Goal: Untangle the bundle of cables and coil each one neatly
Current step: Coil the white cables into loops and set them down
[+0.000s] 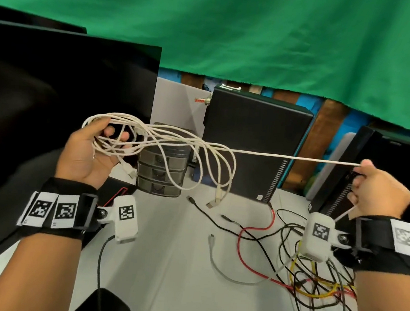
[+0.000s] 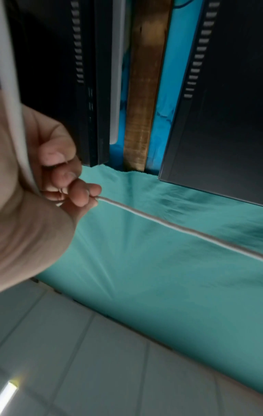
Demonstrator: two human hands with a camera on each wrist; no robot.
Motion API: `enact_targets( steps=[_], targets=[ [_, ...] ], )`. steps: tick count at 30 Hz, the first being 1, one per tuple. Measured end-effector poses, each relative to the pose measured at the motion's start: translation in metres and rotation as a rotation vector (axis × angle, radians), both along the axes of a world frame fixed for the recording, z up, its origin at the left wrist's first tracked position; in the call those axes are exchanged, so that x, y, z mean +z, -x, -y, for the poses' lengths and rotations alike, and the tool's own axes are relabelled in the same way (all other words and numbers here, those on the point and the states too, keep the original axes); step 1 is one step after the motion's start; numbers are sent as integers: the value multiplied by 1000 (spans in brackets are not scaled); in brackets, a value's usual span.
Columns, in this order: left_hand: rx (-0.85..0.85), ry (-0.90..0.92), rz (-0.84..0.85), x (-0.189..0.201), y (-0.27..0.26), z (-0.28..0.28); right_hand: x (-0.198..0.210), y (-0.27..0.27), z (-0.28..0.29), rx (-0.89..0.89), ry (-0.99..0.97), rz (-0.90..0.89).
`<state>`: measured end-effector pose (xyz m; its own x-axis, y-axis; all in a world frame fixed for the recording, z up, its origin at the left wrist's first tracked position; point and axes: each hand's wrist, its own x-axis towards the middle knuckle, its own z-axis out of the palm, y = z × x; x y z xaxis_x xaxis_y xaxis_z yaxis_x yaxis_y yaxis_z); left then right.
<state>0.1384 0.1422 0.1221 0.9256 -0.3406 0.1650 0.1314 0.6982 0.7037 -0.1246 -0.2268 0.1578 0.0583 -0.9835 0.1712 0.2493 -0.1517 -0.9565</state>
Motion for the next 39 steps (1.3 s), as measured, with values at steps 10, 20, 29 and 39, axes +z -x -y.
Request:
enact_targets(
  steps=[10, 20, 29, 39],
  targets=[
    [16, 99, -38, 6, 8, 8, -29, 13, 27, -101, 5, -391],
    [-137, 7, 39, 10, 31, 30, -86, -82, -139, 855, 571, -846],
    [-165, 104, 64, 27, 39, 16, -146, -139, -180, 974, 582, -1120],
    [-210, 171, 94, 38, 45, 11, -113, -173, -178, 1213, 462, -819]
  ],
)
